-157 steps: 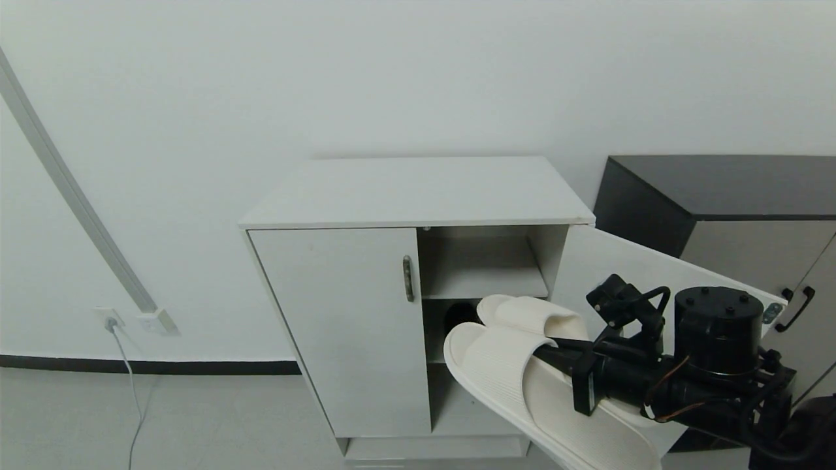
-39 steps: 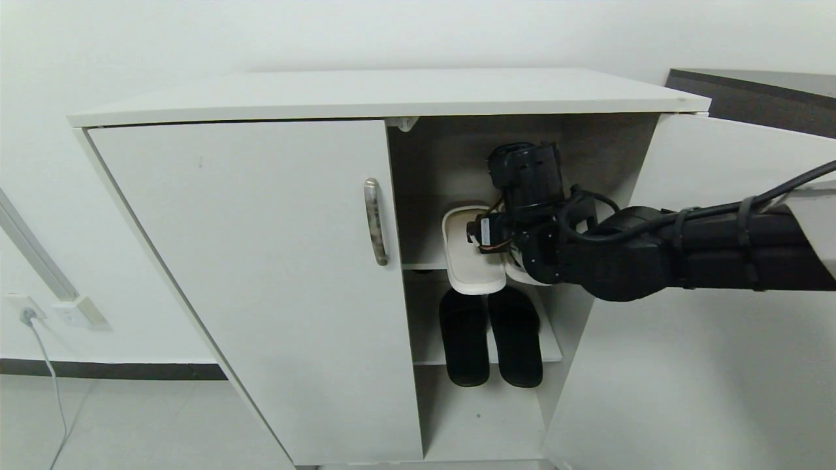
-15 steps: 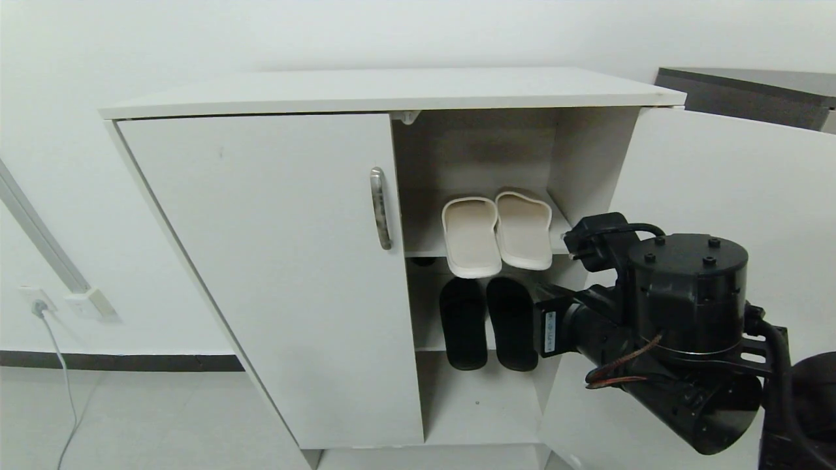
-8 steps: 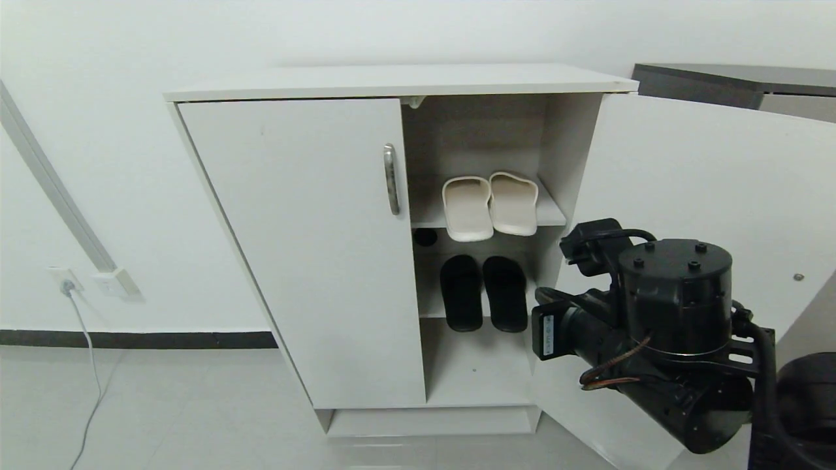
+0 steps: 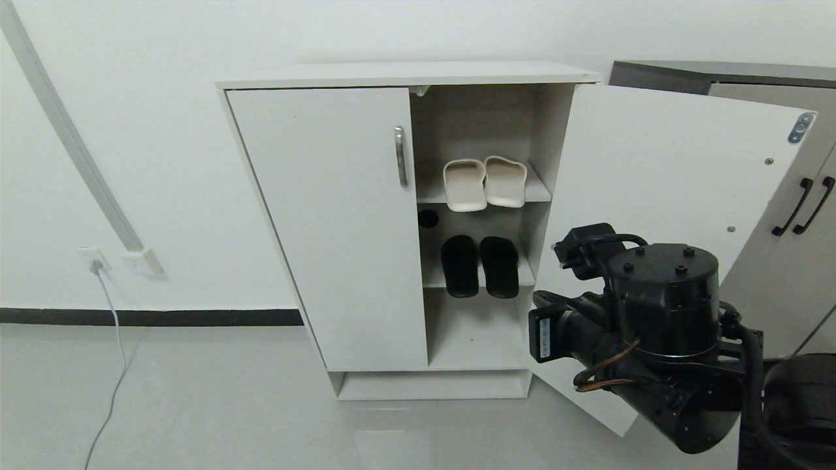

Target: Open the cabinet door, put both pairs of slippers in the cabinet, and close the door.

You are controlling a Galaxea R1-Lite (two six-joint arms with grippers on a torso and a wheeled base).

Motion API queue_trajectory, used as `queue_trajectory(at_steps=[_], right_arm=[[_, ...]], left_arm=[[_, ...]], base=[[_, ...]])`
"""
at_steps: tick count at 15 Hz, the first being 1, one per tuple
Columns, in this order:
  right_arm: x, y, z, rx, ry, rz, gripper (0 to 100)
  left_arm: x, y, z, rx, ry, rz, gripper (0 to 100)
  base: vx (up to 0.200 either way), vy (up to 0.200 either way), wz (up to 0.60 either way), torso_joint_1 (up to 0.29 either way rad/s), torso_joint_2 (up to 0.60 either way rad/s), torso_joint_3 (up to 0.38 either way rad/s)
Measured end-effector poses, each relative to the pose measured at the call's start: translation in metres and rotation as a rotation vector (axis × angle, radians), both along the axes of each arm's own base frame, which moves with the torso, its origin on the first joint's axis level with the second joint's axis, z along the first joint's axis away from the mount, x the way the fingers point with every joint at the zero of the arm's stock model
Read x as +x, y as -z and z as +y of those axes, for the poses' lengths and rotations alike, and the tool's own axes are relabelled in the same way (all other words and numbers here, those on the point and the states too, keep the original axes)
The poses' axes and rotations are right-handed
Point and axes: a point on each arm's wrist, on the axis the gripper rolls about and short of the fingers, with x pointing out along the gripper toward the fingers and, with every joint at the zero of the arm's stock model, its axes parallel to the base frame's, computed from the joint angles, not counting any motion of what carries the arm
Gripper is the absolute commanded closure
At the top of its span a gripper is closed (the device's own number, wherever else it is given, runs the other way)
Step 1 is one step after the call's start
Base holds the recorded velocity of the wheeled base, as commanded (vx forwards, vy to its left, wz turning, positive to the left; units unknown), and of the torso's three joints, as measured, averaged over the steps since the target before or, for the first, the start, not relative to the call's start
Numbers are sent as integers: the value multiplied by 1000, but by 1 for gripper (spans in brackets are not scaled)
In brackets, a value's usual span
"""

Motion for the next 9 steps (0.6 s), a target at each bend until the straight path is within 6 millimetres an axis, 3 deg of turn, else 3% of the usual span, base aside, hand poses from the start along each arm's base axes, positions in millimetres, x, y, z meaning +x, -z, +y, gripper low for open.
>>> queue_trajectory(at_steps=[9], right_arm=[[3,8,-2,-26,4,21,100]], left_arm=[[0,0,0,0,-3,0,100]], base=[[0,0,0,0,0,0]])
